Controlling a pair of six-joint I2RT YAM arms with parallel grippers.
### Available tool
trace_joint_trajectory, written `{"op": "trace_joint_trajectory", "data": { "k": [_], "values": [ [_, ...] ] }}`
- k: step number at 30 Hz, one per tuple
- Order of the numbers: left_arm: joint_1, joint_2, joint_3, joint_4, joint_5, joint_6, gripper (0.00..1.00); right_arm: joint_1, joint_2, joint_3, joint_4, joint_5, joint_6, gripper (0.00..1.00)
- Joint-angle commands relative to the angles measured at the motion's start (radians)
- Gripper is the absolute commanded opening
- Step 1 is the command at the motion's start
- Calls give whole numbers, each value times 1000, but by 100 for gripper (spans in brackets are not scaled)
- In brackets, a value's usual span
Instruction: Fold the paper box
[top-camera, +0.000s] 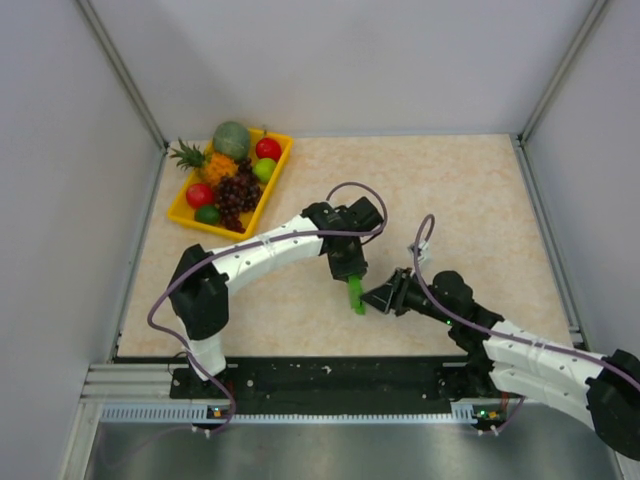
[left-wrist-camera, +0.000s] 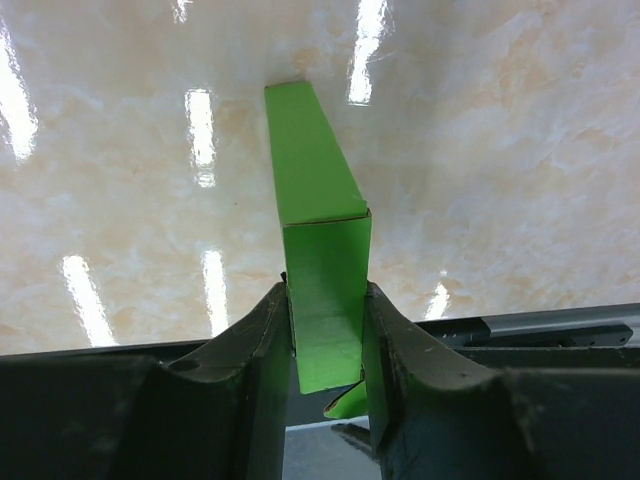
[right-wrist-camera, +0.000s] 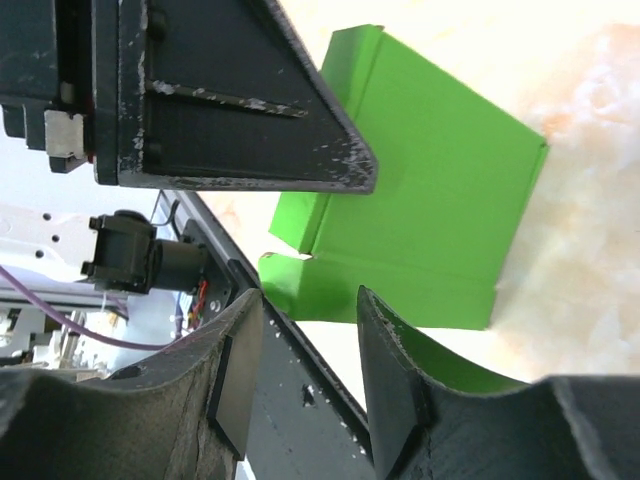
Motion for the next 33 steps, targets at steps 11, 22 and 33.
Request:
{"op": "trace_joint_trajectory", "data": {
  "k": [11,22,33],
  "values": [
    [-17,39,-60,41,-81,-105,0,-96,-102,-55,88,-92,90,38],
    [-20,24,-85,44,-87,-118,0,-95,-33,-29,108,-87,69,33],
    [-24,13,-100,49,-93,-130,0,-95,-30,-1,94,-78,79,31]
  ]
}}
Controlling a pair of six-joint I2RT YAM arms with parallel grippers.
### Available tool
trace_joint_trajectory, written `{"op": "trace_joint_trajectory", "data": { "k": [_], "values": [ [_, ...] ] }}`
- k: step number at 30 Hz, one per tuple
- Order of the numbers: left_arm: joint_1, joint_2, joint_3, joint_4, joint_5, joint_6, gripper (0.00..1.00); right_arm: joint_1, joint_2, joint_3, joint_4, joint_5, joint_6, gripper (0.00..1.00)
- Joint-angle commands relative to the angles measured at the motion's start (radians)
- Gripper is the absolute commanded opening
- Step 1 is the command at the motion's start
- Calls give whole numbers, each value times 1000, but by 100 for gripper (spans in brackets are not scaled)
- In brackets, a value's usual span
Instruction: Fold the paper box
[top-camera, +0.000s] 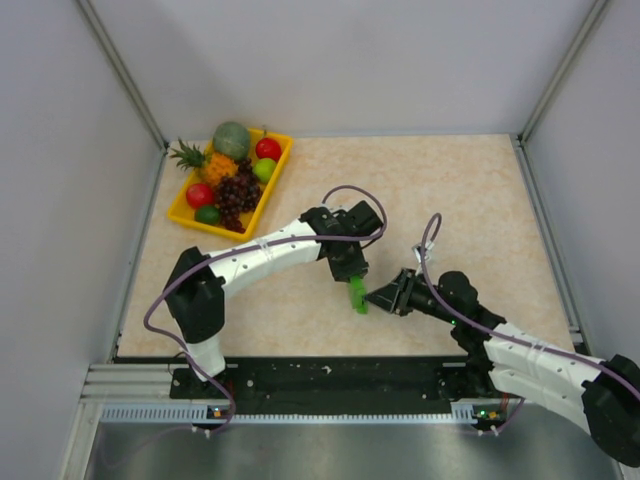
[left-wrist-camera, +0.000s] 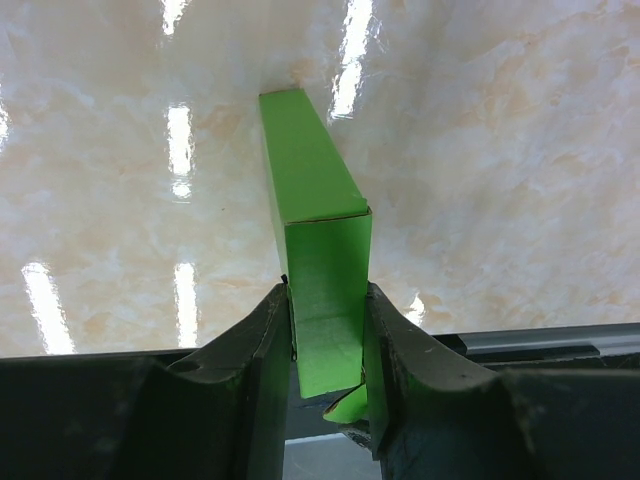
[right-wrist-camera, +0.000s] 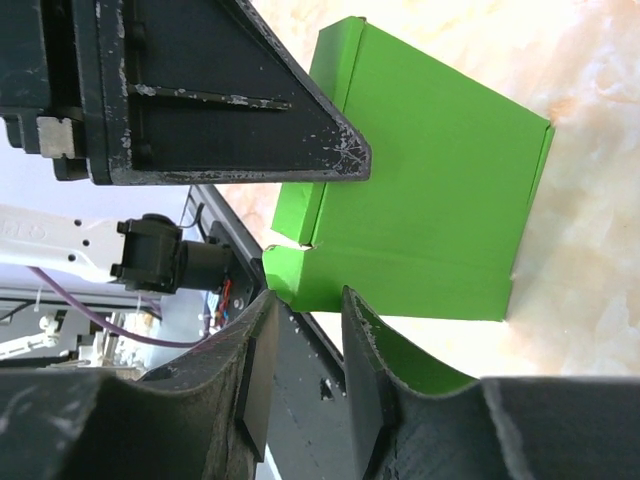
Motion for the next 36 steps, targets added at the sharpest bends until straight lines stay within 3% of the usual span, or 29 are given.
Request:
{"op": "trace_joint_trajectory", "data": {
  "k": [1,15,27,31,36],
  "values": [
    [-5,41,-55,1,-48,-39,0,-10,6,57,41,14,8,31],
    [-15,41,-42,-20,-65,-56,0,16,-3,79,-39,94,2,25],
    [-24,32,-48,-17,-68,-88,0,58,-51,-7,63,243,135,25],
    [-24,30,-57,-13,-61,-96,0,72,-38,8,53,238,99,25],
    [-24,24,-54,-26,-81,-87,0,73,-89,-11,22,204,62,35]
  ]
}}
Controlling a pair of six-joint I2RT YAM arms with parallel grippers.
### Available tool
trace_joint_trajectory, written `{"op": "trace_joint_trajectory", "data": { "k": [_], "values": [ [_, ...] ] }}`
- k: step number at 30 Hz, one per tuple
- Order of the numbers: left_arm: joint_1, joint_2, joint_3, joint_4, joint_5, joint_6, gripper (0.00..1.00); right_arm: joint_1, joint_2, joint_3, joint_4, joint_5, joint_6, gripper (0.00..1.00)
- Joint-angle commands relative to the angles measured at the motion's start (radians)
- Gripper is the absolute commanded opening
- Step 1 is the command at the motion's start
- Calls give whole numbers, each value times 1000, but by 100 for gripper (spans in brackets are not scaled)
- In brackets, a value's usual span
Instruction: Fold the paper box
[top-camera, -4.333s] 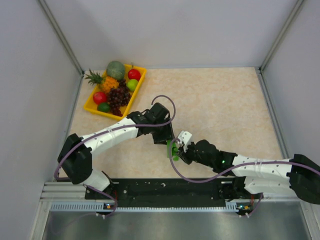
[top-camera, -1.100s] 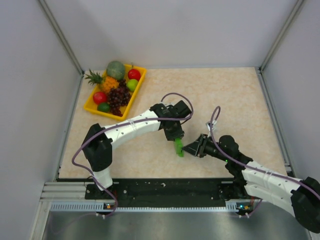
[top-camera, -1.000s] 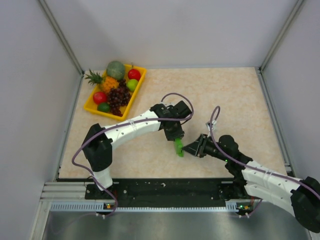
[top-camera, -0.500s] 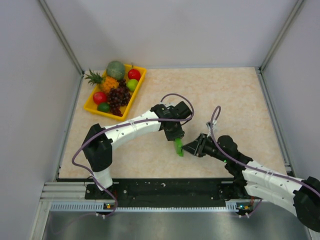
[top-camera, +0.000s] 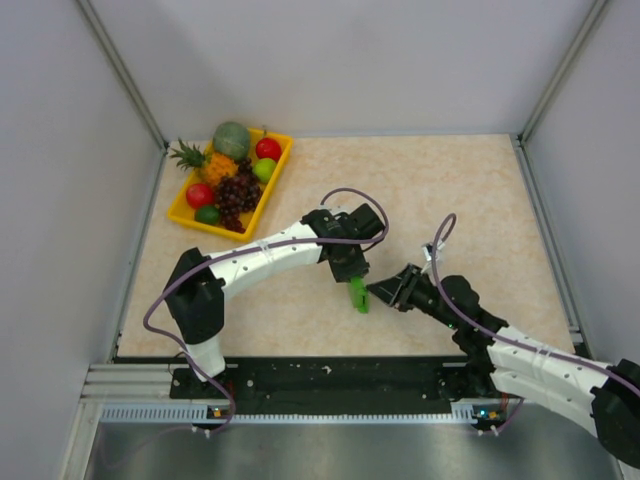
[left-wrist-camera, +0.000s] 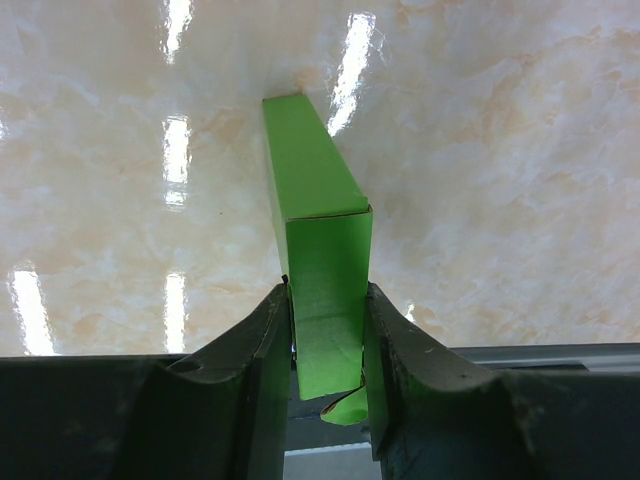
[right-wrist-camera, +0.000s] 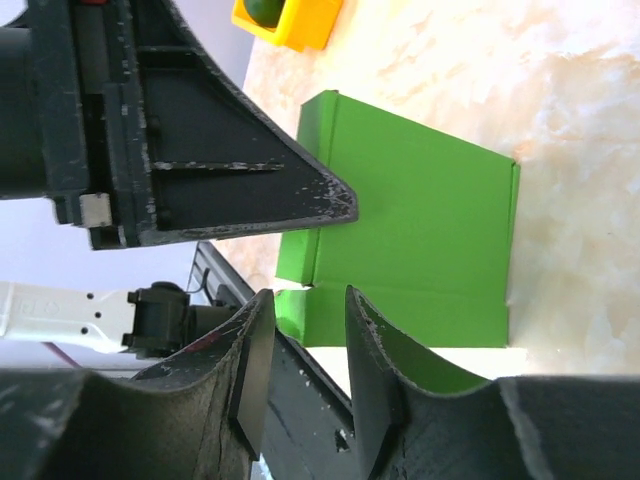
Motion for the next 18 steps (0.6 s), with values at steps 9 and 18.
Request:
{"op": "trace_joint_trajectory", "data": {
  "k": [9,18],
  "values": [
    [-7,25,-50,-26,-24,-41,0,15,-15,-13,52,-42,-25,30],
    [-7,20,-58,-21,-21,-46,0,73,48,12,70,-1,-29,32]
  ]
}}
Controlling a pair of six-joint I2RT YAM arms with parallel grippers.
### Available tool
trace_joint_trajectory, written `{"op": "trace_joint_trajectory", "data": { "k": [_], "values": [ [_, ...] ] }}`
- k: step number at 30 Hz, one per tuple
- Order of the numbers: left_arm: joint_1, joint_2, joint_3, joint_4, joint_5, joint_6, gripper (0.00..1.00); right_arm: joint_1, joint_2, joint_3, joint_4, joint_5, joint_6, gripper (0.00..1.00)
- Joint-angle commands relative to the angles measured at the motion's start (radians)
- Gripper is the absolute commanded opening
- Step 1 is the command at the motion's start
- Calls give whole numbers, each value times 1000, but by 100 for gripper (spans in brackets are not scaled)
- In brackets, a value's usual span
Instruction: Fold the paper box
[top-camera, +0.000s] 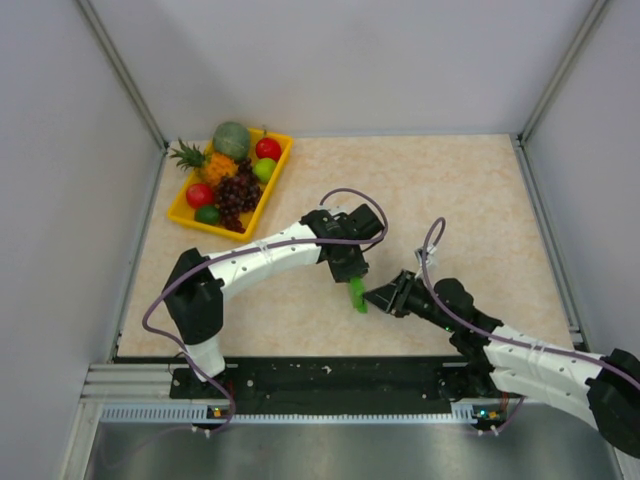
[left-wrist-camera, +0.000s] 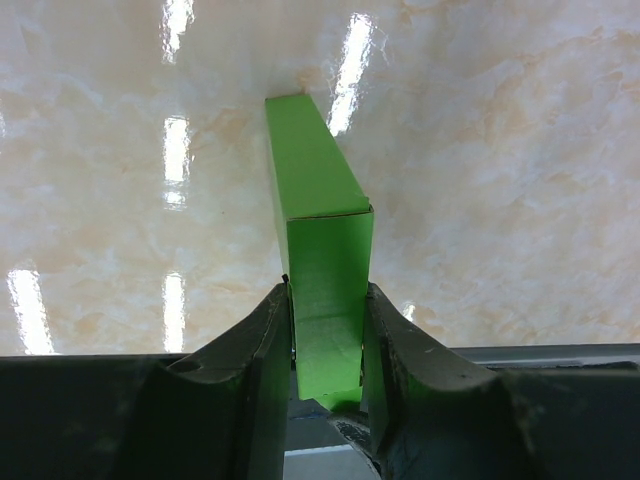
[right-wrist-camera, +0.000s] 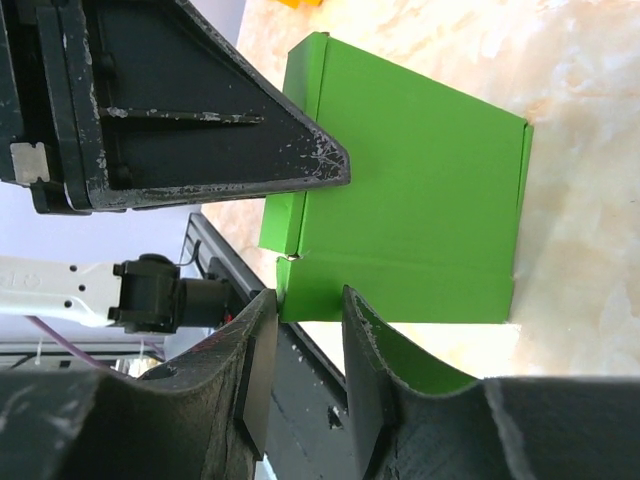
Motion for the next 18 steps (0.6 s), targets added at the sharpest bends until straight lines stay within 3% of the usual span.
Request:
{"op": "trace_joint_trajectory", "data": {
  "k": [1,11,18],
  "values": [
    [-7,26,-49,-24,-21,-42,0,35,13,32,49,23,-21,33],
    [-10,30,-48,-20,-18,-42,0,44,-1,35,49,46,-23,31],
    [-12,25,-48,-20,-26,-38,0,52,-19,43,15,49,-69,36]
  ]
}}
